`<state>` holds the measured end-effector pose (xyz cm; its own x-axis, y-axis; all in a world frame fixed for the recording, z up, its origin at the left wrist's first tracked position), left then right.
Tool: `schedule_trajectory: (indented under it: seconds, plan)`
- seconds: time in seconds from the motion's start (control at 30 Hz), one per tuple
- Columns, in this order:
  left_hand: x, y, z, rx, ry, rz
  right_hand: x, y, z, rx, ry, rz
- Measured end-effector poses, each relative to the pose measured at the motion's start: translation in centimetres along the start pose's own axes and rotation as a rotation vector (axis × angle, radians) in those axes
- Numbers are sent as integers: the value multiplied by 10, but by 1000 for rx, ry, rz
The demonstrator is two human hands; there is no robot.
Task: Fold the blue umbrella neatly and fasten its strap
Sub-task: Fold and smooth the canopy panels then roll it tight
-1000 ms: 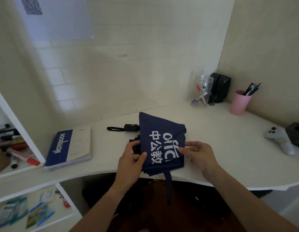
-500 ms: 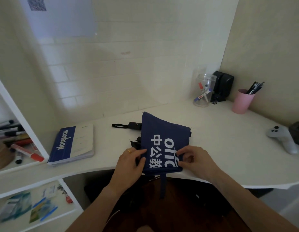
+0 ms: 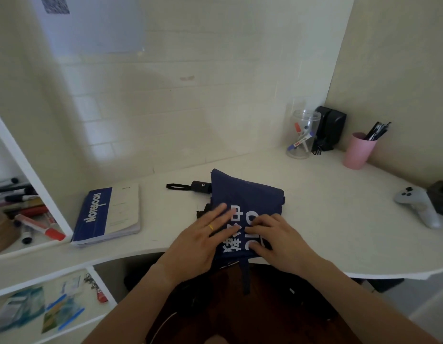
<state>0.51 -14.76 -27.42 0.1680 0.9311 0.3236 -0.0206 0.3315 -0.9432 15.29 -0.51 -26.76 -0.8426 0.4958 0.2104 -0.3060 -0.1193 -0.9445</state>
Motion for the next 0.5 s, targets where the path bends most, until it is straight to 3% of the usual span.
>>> schedule_trajectory:
  seconds: [0.1, 0.23, 0.33, 0.37, 0.5]
  plan:
    - [-2, 12, 6, -101, -24, 169, -4, -1, -1, -4, -16, 14]
    - [-4, 17, 10, -156, -65, 198, 9, -21, 3, 28, -14, 60]
    - [-5, 18, 9, -142, -55, 212, 47, -57, -12, 89, 137, -231]
    - [-5, 18, 9, -150, -59, 211, 61, -65, -17, 99, 191, -248]
    - [-5, 16, 9, -180, -75, 206, 99, -62, -17, 34, 241, 111]
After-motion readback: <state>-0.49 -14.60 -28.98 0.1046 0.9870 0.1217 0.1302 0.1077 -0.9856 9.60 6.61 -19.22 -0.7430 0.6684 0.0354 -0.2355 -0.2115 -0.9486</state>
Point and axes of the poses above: each hand's wrist, its own x-axis towards the middle knuckle, its own y-axis out of the palm, z = x × y, the point moved 5 cm from there along x, towards the middle knuckle, and after that the axes turned 8 degrees about y, right-handed, at the moved point
